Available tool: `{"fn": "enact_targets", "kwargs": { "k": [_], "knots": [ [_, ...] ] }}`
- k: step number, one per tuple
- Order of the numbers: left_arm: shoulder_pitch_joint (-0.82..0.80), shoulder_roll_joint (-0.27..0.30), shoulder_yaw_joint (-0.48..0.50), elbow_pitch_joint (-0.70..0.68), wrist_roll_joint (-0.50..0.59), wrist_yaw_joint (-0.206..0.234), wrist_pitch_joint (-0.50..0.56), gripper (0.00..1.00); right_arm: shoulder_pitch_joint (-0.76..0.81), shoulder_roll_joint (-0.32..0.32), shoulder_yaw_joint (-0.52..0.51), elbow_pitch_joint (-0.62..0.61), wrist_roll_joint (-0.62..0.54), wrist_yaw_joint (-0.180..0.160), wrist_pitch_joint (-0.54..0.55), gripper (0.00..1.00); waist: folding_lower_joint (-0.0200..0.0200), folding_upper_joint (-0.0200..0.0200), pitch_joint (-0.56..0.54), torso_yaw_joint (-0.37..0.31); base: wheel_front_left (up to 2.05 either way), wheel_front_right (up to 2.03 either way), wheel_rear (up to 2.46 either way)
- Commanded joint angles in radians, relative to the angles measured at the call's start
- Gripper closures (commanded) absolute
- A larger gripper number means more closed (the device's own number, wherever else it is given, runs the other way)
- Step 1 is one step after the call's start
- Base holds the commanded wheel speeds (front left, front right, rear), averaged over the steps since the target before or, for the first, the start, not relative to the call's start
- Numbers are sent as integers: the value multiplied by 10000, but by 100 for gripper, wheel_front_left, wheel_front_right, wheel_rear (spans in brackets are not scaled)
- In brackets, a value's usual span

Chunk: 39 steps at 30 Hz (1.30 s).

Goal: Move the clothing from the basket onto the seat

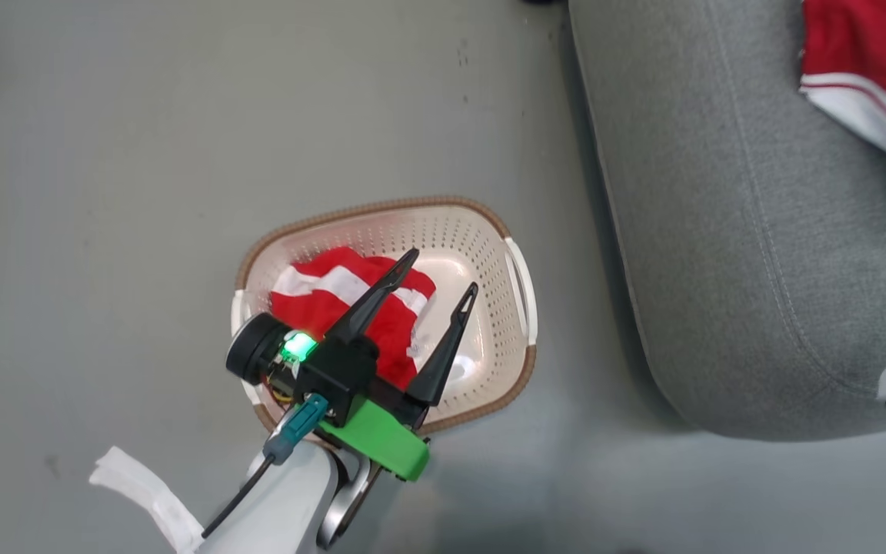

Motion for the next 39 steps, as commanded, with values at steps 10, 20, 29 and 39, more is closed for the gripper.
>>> {"fn": "enact_targets", "kwargs": {
  "k": [10,20,29,39],
  "knots": [
    [1962,-598,1669,369,-152,528,-3,0,2046,581,1909,121,29,-12,-30,0,1,-1,-3316,1464,0,0,0],
    [3389,-746,3591,-21,324,1041,-2,0,2298,588,4094,-561,759,-12,-30,0,1,-1,-4607,2445,0,0,0],
    [4453,-888,4766,-1637,1019,948,1,0,2941,588,4896,-2143,1165,-12,-30,0,1,-1,-5159,2375,0,0,0],
    [5316,-962,4998,-2107,1328,616,1,0,4380,593,5267,-3197,1214,-12,-30,0,1,-1,-5457,1952,0,0,0]
  ]
}}
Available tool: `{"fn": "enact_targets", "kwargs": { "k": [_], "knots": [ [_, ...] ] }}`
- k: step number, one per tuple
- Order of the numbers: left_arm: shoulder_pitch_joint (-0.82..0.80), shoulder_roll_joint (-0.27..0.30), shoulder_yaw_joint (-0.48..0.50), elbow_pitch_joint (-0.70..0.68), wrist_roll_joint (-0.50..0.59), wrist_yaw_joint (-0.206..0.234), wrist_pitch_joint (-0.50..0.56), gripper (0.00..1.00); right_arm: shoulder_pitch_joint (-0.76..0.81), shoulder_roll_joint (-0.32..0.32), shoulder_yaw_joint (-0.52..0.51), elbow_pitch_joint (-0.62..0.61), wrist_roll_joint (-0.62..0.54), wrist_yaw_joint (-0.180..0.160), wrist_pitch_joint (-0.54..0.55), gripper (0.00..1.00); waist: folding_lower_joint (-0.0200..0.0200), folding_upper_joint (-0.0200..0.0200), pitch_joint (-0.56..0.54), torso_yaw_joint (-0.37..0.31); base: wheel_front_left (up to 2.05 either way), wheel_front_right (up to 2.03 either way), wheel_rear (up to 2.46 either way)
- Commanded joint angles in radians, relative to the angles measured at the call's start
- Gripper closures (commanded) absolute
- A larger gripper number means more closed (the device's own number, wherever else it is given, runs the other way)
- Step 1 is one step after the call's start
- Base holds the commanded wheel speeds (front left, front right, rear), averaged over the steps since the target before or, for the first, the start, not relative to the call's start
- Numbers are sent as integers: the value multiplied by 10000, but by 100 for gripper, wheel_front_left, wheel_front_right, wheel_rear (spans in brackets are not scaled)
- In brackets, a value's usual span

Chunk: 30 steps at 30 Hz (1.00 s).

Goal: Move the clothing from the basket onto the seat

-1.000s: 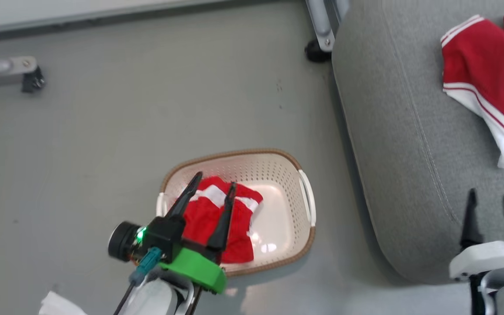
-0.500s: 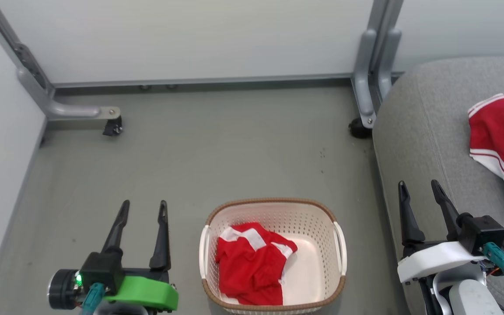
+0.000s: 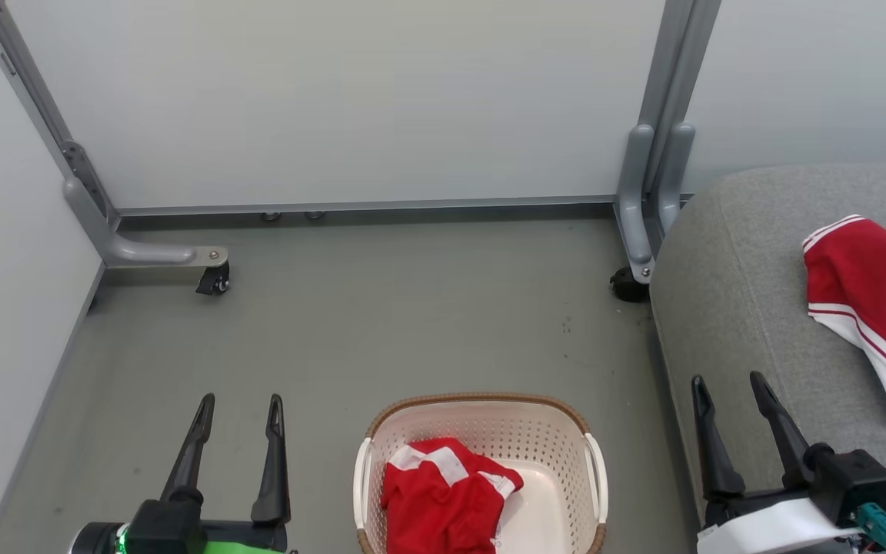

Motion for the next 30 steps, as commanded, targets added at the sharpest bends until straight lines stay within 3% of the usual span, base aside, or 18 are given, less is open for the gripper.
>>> {"fn": "enact_targets", "kwargs": {
  "k": [1,30],
  "knots": [
    [144,9,67,-27,75,-47,6,0,203,-36,45,3,21,-10,-30,0,1,0,-55,-98,0,0,0],
    [293,-28,-163,248,90,-12,6,0,370,-37,259,215,-199,-10,-30,0,1,0,-192,-446,0,0,0]
  ]
}}
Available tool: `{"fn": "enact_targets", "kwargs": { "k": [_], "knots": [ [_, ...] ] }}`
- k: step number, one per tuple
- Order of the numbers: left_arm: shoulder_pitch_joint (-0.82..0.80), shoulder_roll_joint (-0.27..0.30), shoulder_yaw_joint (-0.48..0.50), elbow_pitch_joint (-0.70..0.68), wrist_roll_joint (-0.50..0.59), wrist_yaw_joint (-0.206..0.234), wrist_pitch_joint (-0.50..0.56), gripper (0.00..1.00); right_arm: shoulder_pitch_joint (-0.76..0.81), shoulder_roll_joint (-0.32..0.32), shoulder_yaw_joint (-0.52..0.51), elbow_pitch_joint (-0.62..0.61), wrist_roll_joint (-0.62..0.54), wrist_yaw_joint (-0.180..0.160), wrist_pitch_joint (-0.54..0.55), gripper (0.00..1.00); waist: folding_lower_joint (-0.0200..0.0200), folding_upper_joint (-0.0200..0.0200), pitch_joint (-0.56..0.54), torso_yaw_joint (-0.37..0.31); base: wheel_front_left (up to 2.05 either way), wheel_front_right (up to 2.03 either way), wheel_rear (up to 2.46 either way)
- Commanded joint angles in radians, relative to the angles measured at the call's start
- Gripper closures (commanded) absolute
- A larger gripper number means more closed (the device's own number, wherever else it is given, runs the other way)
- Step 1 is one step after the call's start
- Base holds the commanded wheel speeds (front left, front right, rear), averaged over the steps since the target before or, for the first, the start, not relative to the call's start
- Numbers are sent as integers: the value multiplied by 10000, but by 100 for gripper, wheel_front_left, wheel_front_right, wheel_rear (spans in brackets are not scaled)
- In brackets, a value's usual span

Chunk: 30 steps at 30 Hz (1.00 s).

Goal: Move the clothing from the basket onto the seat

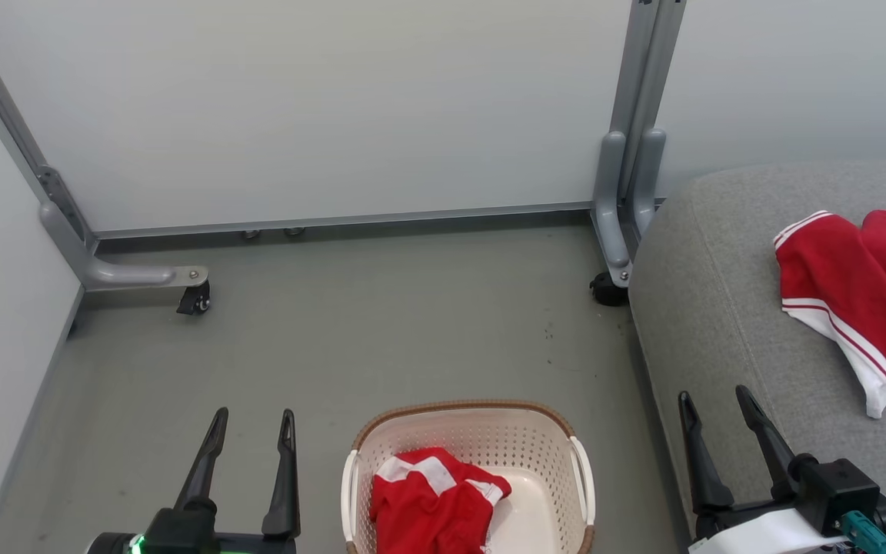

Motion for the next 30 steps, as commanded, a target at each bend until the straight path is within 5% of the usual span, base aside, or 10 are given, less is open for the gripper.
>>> {"fn": "enact_targets", "kwargs": {
  "k": [1,20,30],
  "knots": [
    [127,8,-28,20,-11,23,6,0,134,-37,21,37,-73,-10,-27,0,1,0,3,-15,0,0,0],
    [-299,10,-379,514,23,-260,6,0,-17,-35,-460,-102,-363,-10,-28,0,1,0,1022,-557,0,0,0],
    [-2120,218,-805,1776,96,-812,3,0,-1027,-34,-910,-747,-715,-10,-27,0,1,0,3737,-951,0,0,0]
  ]
}}
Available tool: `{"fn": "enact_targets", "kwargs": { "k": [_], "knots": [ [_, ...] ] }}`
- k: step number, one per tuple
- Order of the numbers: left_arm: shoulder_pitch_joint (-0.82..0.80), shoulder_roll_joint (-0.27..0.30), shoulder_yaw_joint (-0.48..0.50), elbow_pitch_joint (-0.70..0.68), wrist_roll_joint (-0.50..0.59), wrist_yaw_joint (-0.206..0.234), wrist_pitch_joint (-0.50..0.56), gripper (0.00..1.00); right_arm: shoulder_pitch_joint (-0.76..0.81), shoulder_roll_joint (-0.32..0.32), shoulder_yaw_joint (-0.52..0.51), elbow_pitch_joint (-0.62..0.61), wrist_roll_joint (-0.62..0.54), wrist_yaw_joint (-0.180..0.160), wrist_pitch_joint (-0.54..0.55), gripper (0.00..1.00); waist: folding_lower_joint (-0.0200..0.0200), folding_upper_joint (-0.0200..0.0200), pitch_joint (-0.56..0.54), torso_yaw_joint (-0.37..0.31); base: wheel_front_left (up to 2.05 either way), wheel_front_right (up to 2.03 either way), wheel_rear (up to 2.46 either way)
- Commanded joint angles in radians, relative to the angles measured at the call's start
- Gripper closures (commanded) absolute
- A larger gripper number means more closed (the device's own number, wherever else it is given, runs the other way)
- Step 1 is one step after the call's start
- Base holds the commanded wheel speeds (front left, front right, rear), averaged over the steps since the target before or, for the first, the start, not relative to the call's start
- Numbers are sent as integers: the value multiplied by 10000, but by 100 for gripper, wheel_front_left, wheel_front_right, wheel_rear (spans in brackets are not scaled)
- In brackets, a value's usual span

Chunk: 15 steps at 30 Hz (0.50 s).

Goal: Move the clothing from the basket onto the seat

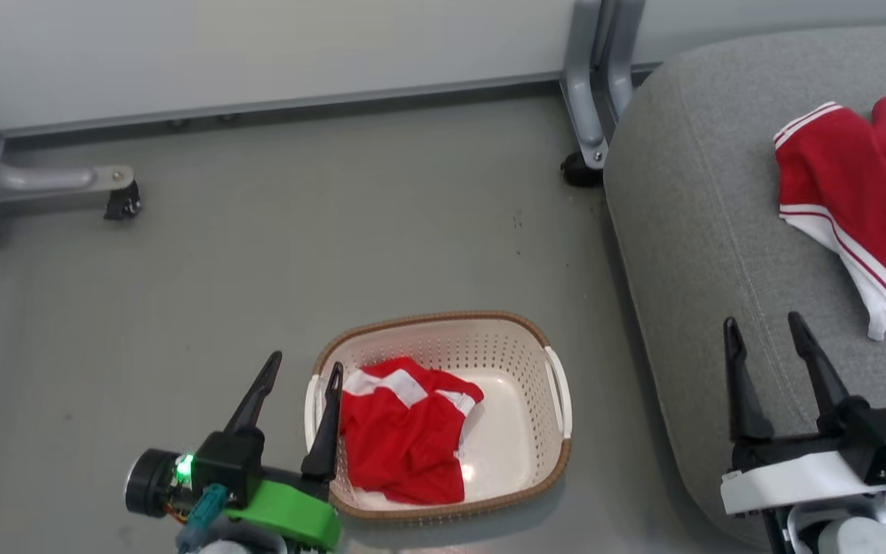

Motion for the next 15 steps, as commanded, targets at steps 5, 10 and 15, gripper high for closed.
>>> {"fn": "enact_targets", "kwargs": {
  "k": [5,10,15],
  "knots": [
    [-1713,413,-448,613,135,-171,1,0,-870,-30,-296,-582,-221,-10,-30,0,0,0,2958,-333,0,0,0],
    [-3424,984,-1524,1559,509,-209,0,0,-1490,-30,-649,-1065,92,-10,-29,0,0,0,4294,-372,0,0,0],
    [-5377,1739,-3669,2926,748,-207,51,0,-2047,-27,-915,-1558,-88,-10,-29,0,0,0,5479,-395,0,0,0]
  ]
}}
